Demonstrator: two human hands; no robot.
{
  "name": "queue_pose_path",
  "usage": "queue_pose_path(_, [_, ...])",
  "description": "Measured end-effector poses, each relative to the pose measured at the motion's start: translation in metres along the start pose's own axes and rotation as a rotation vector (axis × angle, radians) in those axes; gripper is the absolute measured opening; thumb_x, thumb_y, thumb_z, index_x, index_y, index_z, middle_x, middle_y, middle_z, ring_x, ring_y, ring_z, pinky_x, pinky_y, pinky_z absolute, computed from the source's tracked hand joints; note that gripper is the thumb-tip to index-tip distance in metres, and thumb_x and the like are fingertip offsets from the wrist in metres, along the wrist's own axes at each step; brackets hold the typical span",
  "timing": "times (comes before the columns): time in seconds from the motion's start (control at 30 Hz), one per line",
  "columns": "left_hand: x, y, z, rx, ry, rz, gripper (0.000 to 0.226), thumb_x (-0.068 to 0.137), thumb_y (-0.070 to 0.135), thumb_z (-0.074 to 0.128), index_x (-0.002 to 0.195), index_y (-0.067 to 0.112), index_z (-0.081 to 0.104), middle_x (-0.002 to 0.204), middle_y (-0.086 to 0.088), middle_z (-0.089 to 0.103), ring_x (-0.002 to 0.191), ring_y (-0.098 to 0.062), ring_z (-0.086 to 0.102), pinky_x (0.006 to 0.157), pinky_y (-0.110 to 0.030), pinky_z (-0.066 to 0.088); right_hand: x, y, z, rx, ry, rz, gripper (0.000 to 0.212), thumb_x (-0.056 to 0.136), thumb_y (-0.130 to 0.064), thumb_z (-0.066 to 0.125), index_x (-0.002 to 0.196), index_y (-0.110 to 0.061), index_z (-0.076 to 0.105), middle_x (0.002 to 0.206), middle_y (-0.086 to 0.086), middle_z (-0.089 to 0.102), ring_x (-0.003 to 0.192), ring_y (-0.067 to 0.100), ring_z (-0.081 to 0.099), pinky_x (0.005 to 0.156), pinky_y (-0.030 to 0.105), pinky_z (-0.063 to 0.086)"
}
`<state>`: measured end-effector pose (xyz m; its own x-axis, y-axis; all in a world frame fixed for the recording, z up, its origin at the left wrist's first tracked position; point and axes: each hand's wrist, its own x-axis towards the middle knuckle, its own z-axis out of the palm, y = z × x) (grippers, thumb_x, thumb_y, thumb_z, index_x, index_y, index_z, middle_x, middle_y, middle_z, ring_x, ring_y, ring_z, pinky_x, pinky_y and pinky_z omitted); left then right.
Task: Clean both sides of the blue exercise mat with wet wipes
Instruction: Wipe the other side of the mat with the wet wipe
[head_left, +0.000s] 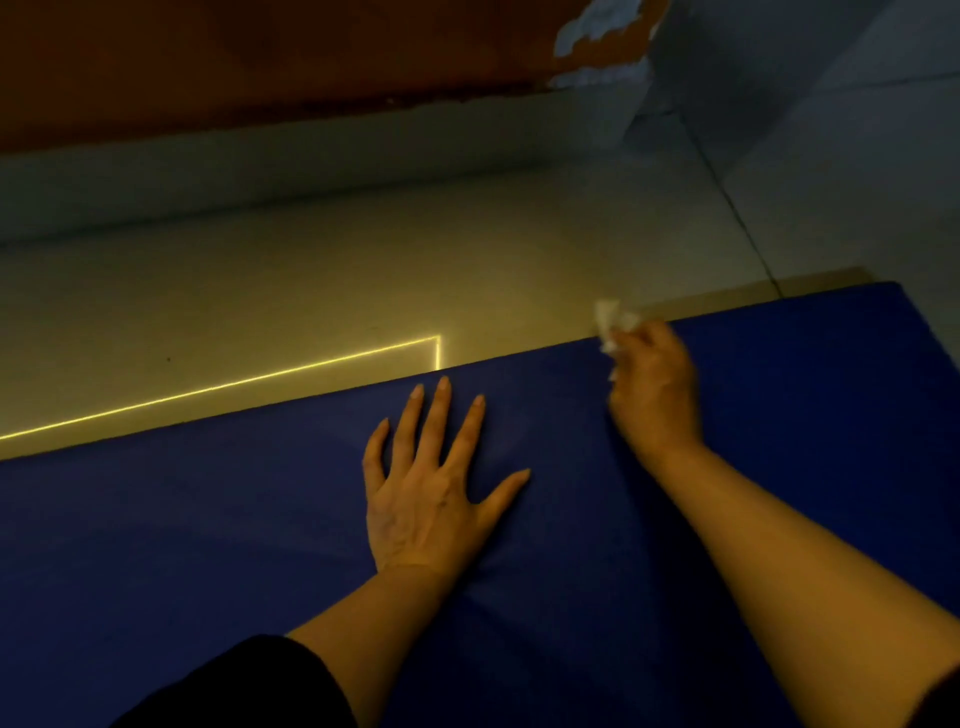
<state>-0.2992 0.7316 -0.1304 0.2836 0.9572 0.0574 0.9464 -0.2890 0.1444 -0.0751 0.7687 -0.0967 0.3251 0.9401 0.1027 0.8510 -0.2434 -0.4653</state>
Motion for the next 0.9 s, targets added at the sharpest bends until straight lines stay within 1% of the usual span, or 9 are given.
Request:
queue_pose_path(0.1, [0.001,0.001,0.0,-0.019,0.037,0.036,0.073,0.086,0.074,0.028,0.145,0.032,0.041,0.155,-0.001,0.033,0.144,-0.021,0.021,0.112,-0.042,0.018,0.004,0.005,0.005,-0.03,0.104,0.107,0.021,0.084,0.008,0.051,0.1,0.0,0.059,0.098,0.012,0.052,0.083,0.023,0.051,0.07,0.035,0.049])
queue_pose_path(0.17, [-0.001,0.002,-0.001,-0.039,0.067,0.071,0.068,0.088,0.07,0.032,0.142,0.031,0.047,0.153,-0.001,0.037,0.142,-0.021,0.026,0.109,-0.04,0.021,-0.016,-0.021,0.018,0.004,0.086,0.001,0.033,0.079,0.01,0.052,0.11,0.0,0.062,0.103,0.018,0.053,0.089,0.031,0.053,0.077,0.036,0.048])
queue_pose_path(0.27, [-0.001,0.003,-0.004,-0.036,0.107,0.132,0.061,0.09,0.063,0.035,0.137,0.028,0.053,0.15,-0.002,0.042,0.137,-0.022,0.035,0.105,-0.04,0.029,-0.046,-0.042,0.029,0.045,0.018,-0.245,0.051,0.078,0.011,0.058,0.126,-0.006,0.057,0.099,0.013,0.056,0.086,0.027,0.054,0.078,0.028,0.048])
queue_pose_path(0.37, [0.0,0.002,-0.003,-0.038,0.114,0.182,0.057,0.093,0.059,0.035,0.133,0.026,0.058,0.146,-0.002,0.048,0.133,-0.022,0.042,0.101,-0.04,0.037,-0.036,-0.013,0.016,-0.035,0.012,-0.307,0.04,0.07,0.015,0.059,0.106,0.0,0.066,0.087,0.017,0.054,0.074,0.035,0.055,0.062,0.034,0.046])
queue_pose_path(0.5, [0.0,0.004,-0.004,-0.038,0.108,0.237,0.054,0.094,0.054,0.037,0.132,0.022,0.06,0.14,-0.003,0.054,0.13,-0.025,0.049,0.1,-0.041,0.04,-0.029,0.015,0.001,-0.006,0.151,0.017,0.038,0.071,0.016,0.054,0.104,0.001,0.062,0.1,0.021,0.055,0.083,0.04,0.055,0.066,0.042,0.048])
queue_pose_path(0.53, [0.0,0.004,-0.005,-0.037,0.105,0.249,0.054,0.094,0.053,0.037,0.132,0.021,0.06,0.139,-0.004,0.055,0.129,-0.026,0.05,0.1,-0.041,0.041,-0.038,0.006,0.003,0.027,0.167,0.006,0.034,0.072,0.013,0.053,0.101,0.0,0.063,0.098,0.021,0.055,0.081,0.04,0.055,0.065,0.044,0.049])
queue_pose_path(0.63, [0.001,0.005,-0.005,-0.049,0.099,0.264,0.056,0.093,0.052,0.038,0.13,0.016,0.061,0.137,-0.007,0.057,0.127,-0.029,0.052,0.099,-0.042,0.043,-0.084,-0.036,0.022,0.126,0.102,-0.284,0.017,0.078,-0.006,0.044,0.082,-0.004,0.061,0.081,0.016,0.056,0.066,0.035,0.053,0.059,0.038,0.04])
queue_pose_path(0.7, [0.001,0.006,-0.006,-0.048,0.087,0.264,0.056,0.093,0.052,0.039,0.129,0.015,0.061,0.137,-0.008,0.056,0.128,-0.029,0.051,0.099,-0.042,0.042,-0.106,-0.043,0.025,0.175,0.024,-0.37,0.015,0.078,-0.006,0.043,0.078,-0.005,0.059,0.078,0.014,0.055,0.063,0.032,0.051,0.058,0.032,0.033])
queue_pose_path(0.9, [0.001,0.013,-0.009,-0.04,0.035,0.352,0.052,0.095,0.043,0.039,0.129,0.01,0.06,0.134,-0.013,0.058,0.126,-0.032,0.053,0.099,-0.045,0.044,-0.085,0.013,0.0,0.075,0.198,0.001,0.018,0.076,0.009,0.057,0.091,0.002,0.065,0.094,0.02,0.054,0.075,0.039,0.056,0.061,0.036,0.047])
